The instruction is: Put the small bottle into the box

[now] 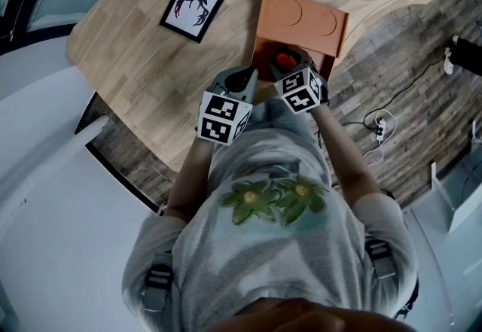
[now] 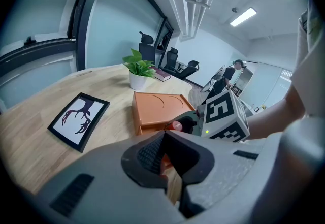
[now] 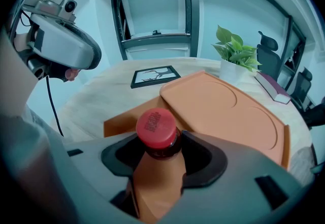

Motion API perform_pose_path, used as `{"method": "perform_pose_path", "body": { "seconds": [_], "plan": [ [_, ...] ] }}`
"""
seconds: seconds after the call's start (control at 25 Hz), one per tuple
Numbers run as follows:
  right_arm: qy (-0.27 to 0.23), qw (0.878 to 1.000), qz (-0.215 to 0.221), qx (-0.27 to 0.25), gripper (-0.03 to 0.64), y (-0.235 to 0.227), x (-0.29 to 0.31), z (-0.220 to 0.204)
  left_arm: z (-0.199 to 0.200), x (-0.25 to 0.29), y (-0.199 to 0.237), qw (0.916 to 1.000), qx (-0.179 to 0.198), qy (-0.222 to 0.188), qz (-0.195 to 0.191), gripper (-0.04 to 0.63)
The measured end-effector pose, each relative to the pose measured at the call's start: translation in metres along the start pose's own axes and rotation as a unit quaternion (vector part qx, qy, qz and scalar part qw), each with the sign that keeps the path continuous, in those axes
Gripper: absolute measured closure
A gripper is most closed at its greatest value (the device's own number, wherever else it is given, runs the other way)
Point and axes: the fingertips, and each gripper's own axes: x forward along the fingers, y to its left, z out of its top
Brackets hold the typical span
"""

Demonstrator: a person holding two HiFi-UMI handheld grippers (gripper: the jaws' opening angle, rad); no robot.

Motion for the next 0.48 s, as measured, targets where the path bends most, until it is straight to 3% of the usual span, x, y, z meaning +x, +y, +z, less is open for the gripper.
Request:
{"method": "perform_pose_path", "body": {
  "seconds": [0.48],
  "plan": [
    [0.009, 1.0, 0.015, -0.002, 0.393, 0.0077, -0.0068, 0.0032, -0.0003, -0.0058, -0.0027, 1.0, 0.0, -0.001, 0.002, 0.588]
  ]
}}
